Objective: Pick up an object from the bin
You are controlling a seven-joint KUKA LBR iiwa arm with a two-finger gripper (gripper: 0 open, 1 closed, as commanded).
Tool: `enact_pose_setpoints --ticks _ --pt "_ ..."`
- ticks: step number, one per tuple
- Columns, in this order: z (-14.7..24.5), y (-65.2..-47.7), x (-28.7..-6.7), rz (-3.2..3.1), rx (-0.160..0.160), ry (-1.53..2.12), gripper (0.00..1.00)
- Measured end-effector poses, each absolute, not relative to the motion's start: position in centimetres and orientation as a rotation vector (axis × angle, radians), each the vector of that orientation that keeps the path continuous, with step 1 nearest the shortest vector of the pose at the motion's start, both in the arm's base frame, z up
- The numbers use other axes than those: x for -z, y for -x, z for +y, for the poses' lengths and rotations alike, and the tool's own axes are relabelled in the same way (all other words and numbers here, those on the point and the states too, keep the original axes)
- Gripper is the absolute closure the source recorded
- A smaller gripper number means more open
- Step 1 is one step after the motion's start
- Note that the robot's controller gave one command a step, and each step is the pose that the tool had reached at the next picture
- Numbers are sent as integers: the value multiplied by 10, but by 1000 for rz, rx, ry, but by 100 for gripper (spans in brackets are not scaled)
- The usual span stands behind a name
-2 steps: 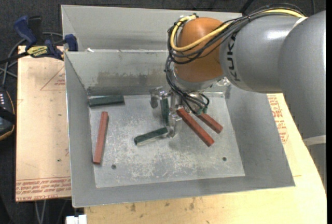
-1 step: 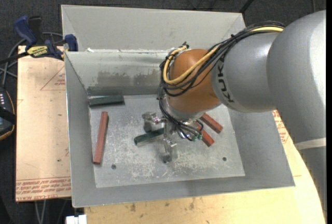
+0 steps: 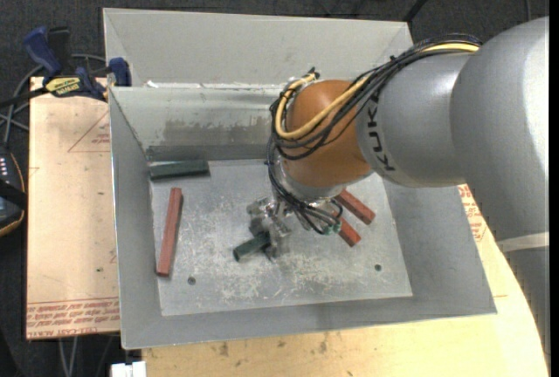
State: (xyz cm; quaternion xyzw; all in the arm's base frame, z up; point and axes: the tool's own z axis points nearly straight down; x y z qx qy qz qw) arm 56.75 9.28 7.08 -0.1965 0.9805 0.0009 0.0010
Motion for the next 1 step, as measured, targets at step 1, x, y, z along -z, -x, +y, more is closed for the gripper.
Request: enact_pose_setpoints --ticks 1 --pt "102 -560 -213 3062 -1 648 100"
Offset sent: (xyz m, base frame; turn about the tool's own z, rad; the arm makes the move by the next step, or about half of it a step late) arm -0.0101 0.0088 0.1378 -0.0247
